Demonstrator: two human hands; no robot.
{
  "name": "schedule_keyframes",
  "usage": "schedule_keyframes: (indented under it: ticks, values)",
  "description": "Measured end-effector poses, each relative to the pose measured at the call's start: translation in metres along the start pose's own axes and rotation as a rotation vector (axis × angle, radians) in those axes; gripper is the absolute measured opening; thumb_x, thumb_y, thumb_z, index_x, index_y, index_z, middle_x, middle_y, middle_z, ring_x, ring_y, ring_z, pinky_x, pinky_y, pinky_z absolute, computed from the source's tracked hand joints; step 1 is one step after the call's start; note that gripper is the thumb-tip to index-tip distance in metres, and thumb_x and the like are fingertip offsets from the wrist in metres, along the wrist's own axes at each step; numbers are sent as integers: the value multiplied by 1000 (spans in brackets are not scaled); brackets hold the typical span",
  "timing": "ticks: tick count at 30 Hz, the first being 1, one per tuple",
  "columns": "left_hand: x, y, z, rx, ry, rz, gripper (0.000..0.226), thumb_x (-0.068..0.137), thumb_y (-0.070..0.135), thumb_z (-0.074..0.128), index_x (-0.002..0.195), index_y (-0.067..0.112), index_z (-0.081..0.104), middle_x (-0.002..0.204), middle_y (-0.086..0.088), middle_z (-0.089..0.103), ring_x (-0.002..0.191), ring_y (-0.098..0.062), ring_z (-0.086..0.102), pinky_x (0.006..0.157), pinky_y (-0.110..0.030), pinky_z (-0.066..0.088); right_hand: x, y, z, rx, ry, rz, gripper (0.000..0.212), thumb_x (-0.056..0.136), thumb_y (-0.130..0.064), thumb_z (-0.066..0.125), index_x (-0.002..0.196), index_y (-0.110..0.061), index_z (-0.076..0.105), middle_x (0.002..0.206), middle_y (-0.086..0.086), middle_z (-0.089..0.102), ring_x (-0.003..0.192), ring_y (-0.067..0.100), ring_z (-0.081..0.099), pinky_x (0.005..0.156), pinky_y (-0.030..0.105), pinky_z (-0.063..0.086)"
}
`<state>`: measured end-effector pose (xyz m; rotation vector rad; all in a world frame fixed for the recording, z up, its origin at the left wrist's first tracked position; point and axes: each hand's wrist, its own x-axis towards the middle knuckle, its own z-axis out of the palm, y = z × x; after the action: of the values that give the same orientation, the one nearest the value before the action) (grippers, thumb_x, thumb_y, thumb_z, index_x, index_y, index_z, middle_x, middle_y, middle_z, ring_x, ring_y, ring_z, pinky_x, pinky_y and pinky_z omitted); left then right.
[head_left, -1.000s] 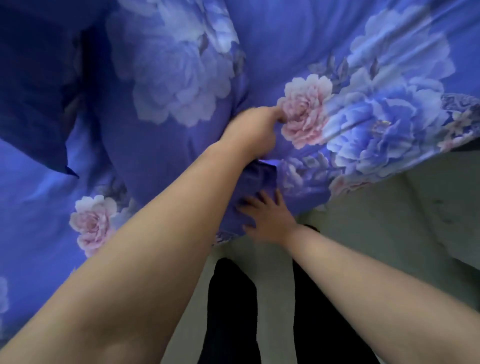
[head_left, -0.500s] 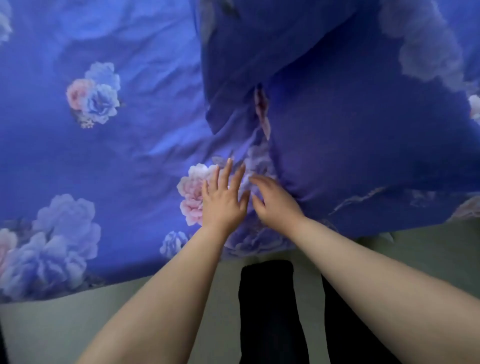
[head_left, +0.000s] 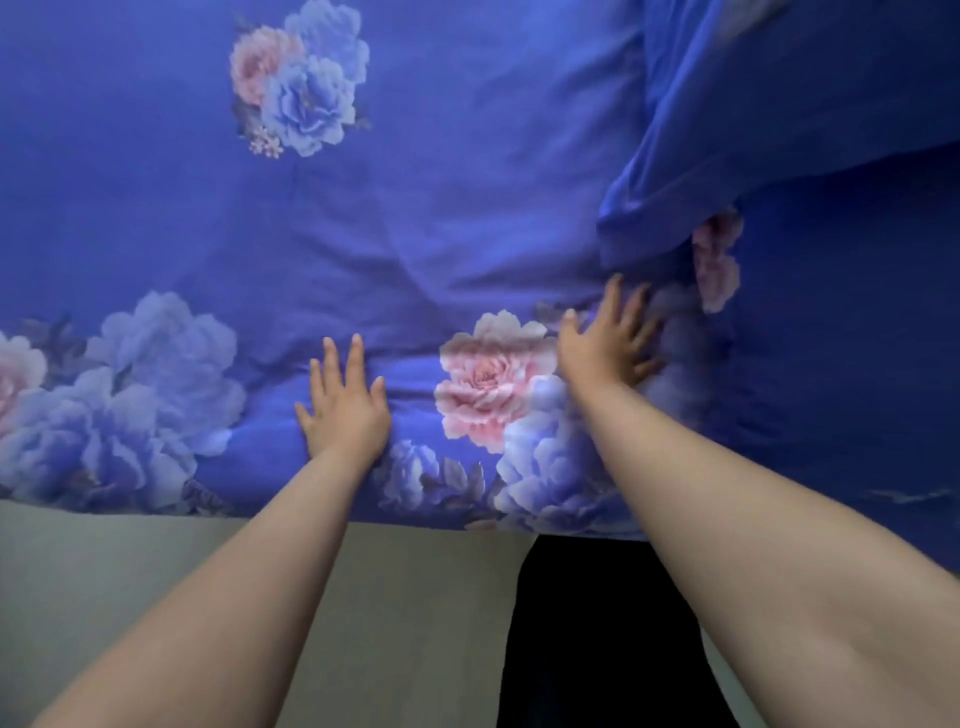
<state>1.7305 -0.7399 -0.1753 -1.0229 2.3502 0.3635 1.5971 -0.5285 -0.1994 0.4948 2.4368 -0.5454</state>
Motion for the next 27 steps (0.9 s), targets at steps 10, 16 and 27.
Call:
schedule_keyframes:
  ticks: [10, 16, 27]
  values:
    - [34, 79, -29, 59, 114, 573, 61, 90, 38, 43, 149, 35, 24, 159, 2, 15, 146, -23, 17, 113, -52, 22, 0, -34, -20, 221, 158, -231, 44, 91, -19, 53, 134, -8, 51, 136, 23, 48, 126, 38, 42, 107, 39, 29]
    - [93, 46, -21, 378, 51, 791, 66, 91, 62, 32, 149, 42, 10, 161, 5, -2, 148, -23, -1, 113, -60, -1, 35, -55, 1, 32, 235, 79, 64, 95, -39, 46, 151, -22, 19, 155, 20, 19, 139, 41, 22, 112, 50, 16]
    - [278, -247, -134, 303, 322, 385, 60, 95, 57, 24, 149, 43, 3, 160, 10, -2, 147, -28, -5, 110, -63, -3, -110, -315, 271, -308, 251, -625, 64, 91, -54, 34, 149, -31, 22, 159, -1, 16, 146, 33, 8, 112, 66, 2]
